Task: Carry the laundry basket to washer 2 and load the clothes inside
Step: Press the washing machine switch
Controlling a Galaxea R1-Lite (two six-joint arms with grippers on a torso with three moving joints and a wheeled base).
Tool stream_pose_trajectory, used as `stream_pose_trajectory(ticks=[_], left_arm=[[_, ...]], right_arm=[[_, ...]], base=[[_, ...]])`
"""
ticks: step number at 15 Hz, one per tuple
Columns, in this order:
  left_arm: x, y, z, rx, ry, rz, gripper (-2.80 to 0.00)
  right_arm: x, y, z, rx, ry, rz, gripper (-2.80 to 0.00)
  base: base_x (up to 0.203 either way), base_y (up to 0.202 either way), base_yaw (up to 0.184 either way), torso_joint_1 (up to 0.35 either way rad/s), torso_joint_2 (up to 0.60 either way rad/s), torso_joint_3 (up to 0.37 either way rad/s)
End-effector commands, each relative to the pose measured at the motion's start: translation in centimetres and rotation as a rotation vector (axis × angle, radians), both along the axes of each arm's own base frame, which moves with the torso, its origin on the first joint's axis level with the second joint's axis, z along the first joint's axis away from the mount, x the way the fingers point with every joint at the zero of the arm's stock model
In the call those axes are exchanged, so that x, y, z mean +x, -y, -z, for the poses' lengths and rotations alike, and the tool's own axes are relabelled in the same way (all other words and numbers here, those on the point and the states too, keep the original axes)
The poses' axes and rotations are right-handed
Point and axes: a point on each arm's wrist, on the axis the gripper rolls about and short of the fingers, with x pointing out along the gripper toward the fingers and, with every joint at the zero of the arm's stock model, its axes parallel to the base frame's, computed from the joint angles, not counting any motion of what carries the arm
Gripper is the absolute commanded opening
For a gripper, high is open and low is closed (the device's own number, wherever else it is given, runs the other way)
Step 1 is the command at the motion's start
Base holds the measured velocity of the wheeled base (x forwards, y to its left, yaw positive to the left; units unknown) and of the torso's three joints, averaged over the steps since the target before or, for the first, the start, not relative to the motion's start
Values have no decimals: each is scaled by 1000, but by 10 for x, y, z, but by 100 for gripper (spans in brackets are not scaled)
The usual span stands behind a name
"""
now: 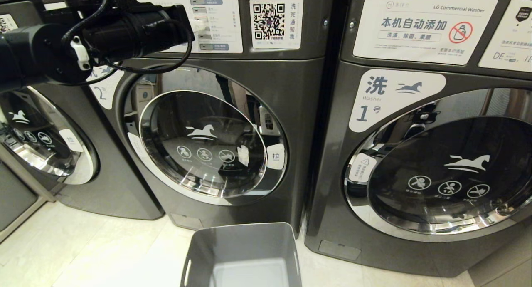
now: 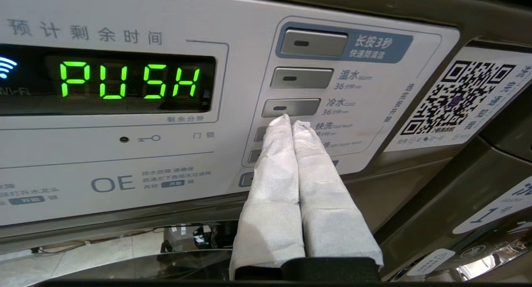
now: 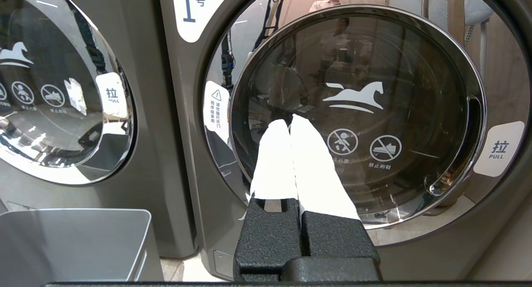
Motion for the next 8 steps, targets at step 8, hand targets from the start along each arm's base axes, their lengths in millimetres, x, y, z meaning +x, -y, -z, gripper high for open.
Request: stream_pose_trajectory(ticks=[8], left_arm=[[10, 0, 10, 1, -28, 1, -280]], right_arm=[[4, 0, 11, -1, -39, -1, -280]], base=[[0, 0, 0, 0, 0, 0]])
